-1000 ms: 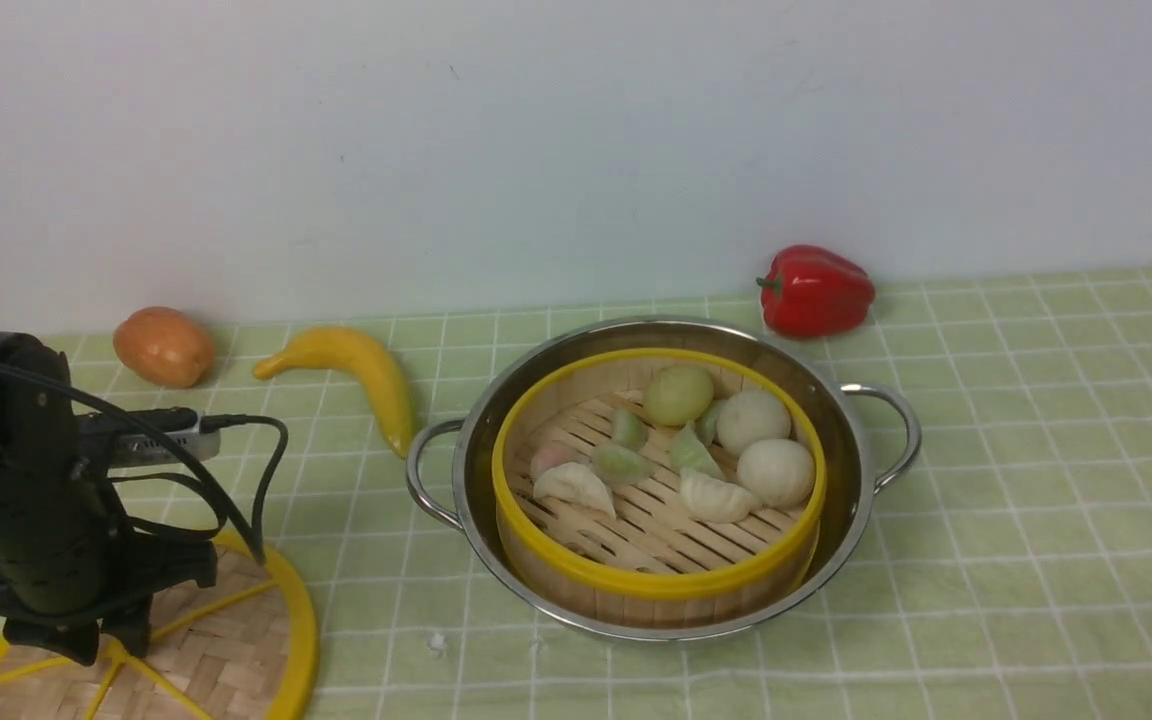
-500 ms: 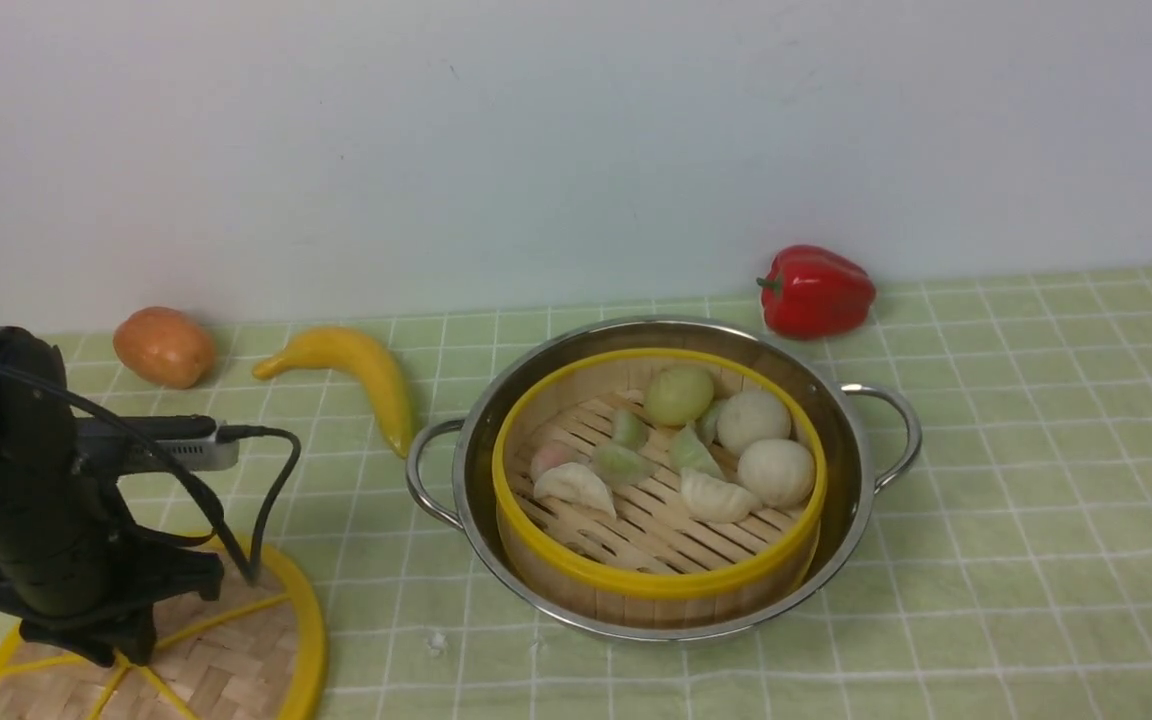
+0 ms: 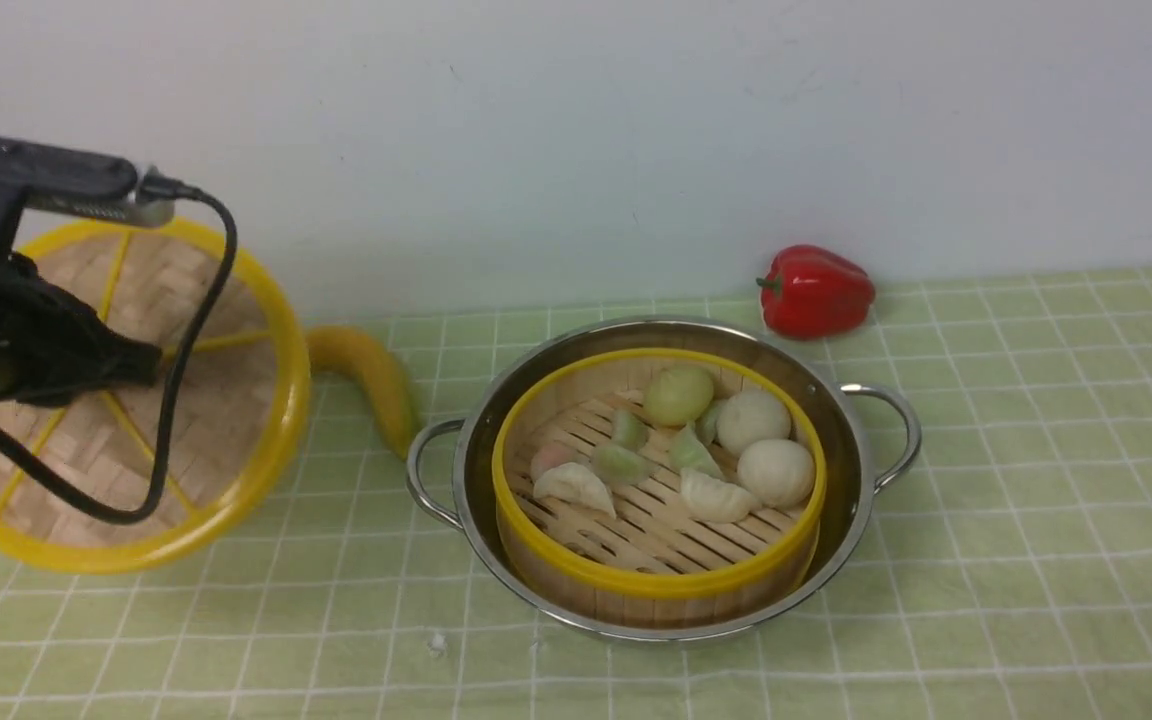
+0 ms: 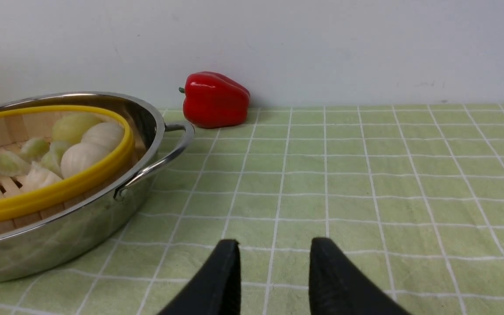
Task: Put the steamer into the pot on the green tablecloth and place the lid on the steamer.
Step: 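Place the yellow bamboo steamer lid onto the steamer in the pot with the left gripper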
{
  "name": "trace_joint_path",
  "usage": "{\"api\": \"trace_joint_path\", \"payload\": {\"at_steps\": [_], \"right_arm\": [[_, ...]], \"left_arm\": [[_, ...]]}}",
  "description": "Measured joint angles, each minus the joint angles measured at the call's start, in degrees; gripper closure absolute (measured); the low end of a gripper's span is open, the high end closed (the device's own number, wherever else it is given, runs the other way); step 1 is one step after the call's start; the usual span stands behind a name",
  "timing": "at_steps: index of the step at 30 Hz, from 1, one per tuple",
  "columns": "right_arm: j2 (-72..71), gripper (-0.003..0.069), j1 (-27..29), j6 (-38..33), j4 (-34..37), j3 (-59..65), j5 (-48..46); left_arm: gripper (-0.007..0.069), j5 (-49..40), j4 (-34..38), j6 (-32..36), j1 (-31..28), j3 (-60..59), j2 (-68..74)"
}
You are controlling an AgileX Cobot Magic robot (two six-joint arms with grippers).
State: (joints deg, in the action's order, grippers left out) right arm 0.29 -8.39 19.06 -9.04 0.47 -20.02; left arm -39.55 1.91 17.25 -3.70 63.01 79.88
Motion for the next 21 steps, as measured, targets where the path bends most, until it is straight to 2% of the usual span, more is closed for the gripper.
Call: {"api": "trace_joint_path", "payload": {"at_steps": [1,3,6,7,8,11,13,17,21], "right_arm": [[0.0,0.0416,0.0,0.0,0.0,0.0,0.0],[0.0,0.0416,0.0,0.0,0.0,0.0,0.0],[0.0,0.0416,0.0,0.0,0.0,0.04,0.0],[0.0,0.0416,0.0,0.0,0.0,0.04,0.0],[0.0,0.0416,0.0,0.0,0.0,0.04,0.0],[0.0,0.0416,0.0,0.0,0.0,0.04,0.0],[0.0,0.0416,0.0,0.0,0.0,0.04,0.0],[0.0,0.0416,0.0,0.03,0.0,0.04,0.0],[0.0,0.0416,0.0,0.23,0.0,0.04,0.0]], "left_arm": [[0.0504,0.14,0.47,0.68,0.12,0.0,-0.04],[0.0504,0.38,7.69,11.61,2.79,0.05,0.41],[0.0504,0.76,16.48,23.62,7.12,0.05,1.83],[0.0504,0.86,17.11,24.38,7.44,0.05,1.92],[0.0504,2.14,21.84,29.55,9.96,0.2,2.66],[0.0504,3.65,28.39,35.66,13.91,2.3,4.02],[0.0504,3.53,30.82,38.23,17.13,5.63,5.93],[0.0504,0.25,30.94,38.73,21.21,11.43,9.9],[0.0504,-6.69,28.28,34.73,24.18,18.24,14.44]]}}
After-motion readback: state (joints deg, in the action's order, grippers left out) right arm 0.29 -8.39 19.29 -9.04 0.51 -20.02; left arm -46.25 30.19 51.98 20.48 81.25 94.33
